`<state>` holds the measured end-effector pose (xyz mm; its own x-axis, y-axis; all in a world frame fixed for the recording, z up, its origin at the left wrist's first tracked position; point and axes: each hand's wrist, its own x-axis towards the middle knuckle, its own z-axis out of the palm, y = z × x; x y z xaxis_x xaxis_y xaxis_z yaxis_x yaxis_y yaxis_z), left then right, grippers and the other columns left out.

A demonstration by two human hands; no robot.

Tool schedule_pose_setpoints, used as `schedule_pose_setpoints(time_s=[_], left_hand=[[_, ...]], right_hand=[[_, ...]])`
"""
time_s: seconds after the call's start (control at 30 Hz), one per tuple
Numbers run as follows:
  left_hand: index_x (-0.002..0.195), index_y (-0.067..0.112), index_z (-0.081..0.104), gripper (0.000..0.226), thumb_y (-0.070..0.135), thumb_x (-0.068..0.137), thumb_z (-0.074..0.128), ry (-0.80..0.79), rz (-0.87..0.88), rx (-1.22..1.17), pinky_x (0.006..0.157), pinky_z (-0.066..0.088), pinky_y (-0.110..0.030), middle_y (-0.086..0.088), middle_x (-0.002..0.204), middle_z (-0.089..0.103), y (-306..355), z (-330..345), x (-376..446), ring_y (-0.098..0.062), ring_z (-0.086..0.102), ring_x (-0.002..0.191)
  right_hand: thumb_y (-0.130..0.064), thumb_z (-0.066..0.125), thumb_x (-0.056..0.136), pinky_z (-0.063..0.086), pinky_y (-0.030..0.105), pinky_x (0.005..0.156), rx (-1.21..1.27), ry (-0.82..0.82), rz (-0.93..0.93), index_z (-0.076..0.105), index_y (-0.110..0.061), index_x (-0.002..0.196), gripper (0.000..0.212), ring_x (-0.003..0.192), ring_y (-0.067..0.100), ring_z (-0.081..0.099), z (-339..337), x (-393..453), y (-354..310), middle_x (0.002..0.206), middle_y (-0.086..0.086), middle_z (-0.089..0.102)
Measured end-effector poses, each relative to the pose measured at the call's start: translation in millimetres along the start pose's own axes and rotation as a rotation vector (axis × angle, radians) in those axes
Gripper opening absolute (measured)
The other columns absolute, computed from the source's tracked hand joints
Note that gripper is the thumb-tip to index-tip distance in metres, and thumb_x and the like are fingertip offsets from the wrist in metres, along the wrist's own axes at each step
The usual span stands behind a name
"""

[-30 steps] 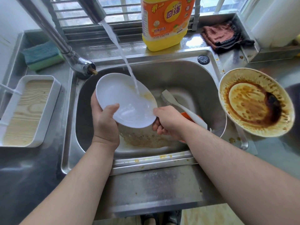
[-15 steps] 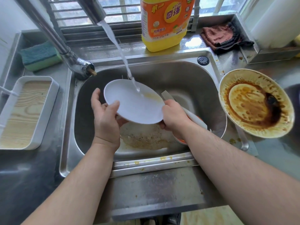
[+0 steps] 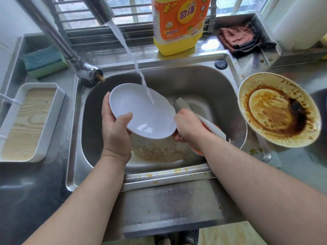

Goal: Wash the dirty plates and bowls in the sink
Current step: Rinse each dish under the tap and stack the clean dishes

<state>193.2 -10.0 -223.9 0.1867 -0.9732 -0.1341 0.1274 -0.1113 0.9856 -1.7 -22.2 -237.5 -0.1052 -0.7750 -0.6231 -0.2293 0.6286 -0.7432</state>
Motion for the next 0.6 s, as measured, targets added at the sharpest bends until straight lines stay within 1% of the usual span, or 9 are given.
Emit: schedule_pose_setpoints(time_s=[0.07,0.13,0.23,0.27,0.37,0.4,0.47,0.53,0.6], left_hand=[[0.157,0.016,0.041,0.071,0.016,0.087,0.052,0.051,0.022,-0.058,0.094,0.059,-0.046,-0.021,0.143,0.054,1.4,-1.1,1.8,-0.03,0.062,0.121],[0.153,0.016,0.045,0.066,0.018,0.088,0.052,0.09,0.01,-0.089,0.089,0.058,-0.044,-0.021,0.142,0.056,2.0,-1.8,2.6,-0.028,0.062,0.118],[0.151,0.022,0.048,0.068,0.017,0.084,0.052,0.064,-0.012,-0.039,0.085,0.06,-0.044,-0.009,0.133,0.06,2.8,-0.6,1.3,-0.027,0.061,0.118],[0.15,0.024,0.05,0.069,0.014,0.081,0.051,0.045,-0.01,-0.017,0.084,0.06,-0.044,-0.006,0.13,0.061,2.9,-0.3,1.1,-0.027,0.061,0.118],[0.143,0.025,0.059,0.069,0.008,0.077,0.046,0.049,0.026,0.03,0.093,0.057,-0.06,-0.01,0.127,0.065,3.2,-0.9,2.3,-0.037,0.061,0.119],[0.141,0.025,0.061,0.068,0.007,0.078,0.046,0.059,0.032,0.038,0.096,0.055,-0.063,-0.012,0.127,0.066,3.3,-1.3,2.8,-0.041,0.06,0.121],[0.139,0.025,0.064,0.065,0.008,0.079,0.046,0.086,0.03,0.048,0.098,0.054,-0.062,-0.013,0.128,0.067,3.9,-1.0,3.1,-0.042,0.06,0.123],[0.138,0.023,0.066,0.063,0.01,0.079,0.046,0.138,0.033,0.038,0.098,0.055,-0.058,-0.01,0.126,0.069,4.6,-0.8,2.7,-0.035,0.063,0.12],[0.137,0.02,0.067,0.061,0.011,0.081,0.045,0.173,0.033,0.034,0.096,0.056,-0.052,-0.007,0.124,0.071,5.9,-0.1,1.0,-0.03,0.066,0.117]], right_hand=[[-0.027,0.041,0.108,0.044,0.023,0.046,-0.063,-0.017,-0.02,0.062,-0.014,0.107,0.024,0.056,0.016,0.053,0.7,-1.6,-0.8,0.082,0.01,0.064],[-0.029,0.042,0.11,0.045,0.023,0.047,-0.091,-0.023,-0.027,0.064,-0.014,0.103,0.027,0.055,0.015,0.055,0.6,-1.4,-1.4,0.078,0.009,0.066],[-0.016,0.045,0.109,0.047,0.022,0.05,-0.026,-0.028,-0.005,0.061,-0.014,0.112,0.016,0.057,0.014,0.055,0.4,-0.9,-2.6,0.08,0.011,0.066],[-0.012,0.045,0.108,0.047,0.022,0.05,0.024,-0.039,0.019,0.06,-0.013,0.117,0.017,0.058,0.014,0.054,0.5,-1.0,-3.6,0.081,0.012,0.065],[-0.012,0.043,0.107,0.045,0.022,0.048,0.056,-0.079,0.055,0.061,-0.012,0.123,0.024,0.057,0.013,0.052,0.2,-0.5,-4.1,0.084,0.013,0.066],[-0.016,0.044,0.108,0.045,0.022,0.048,0.027,-0.083,0.051,0.061,-0.013,0.125,0.025,0.057,0.014,0.053,0.7,-1.5,-4.1,0.088,0.012,0.068],[-0.024,0.044,0.11,0.047,0.021,0.05,-0.012,-0.067,0.012,0.055,-0.019,0.136,0.029,0.063,0.015,0.057,2.3,-1.9,-2.2,0.104,0.01,0.071],[-0.028,0.046,0.111,0.048,0.02,0.052,-0.011,-0.036,-0.041,0.044,-0.029,0.15,0.039,0.073,0.014,0.06,2.9,-0.6,0.5,0.123,0.003,0.067],[-0.027,0.047,0.111,0.049,0.02,0.055,-0.039,-0.04,-0.084,0.045,-0.032,0.15,0.039,0.081,0.013,0.06,3.7,-0.5,1.6,0.128,-0.004,0.064]])
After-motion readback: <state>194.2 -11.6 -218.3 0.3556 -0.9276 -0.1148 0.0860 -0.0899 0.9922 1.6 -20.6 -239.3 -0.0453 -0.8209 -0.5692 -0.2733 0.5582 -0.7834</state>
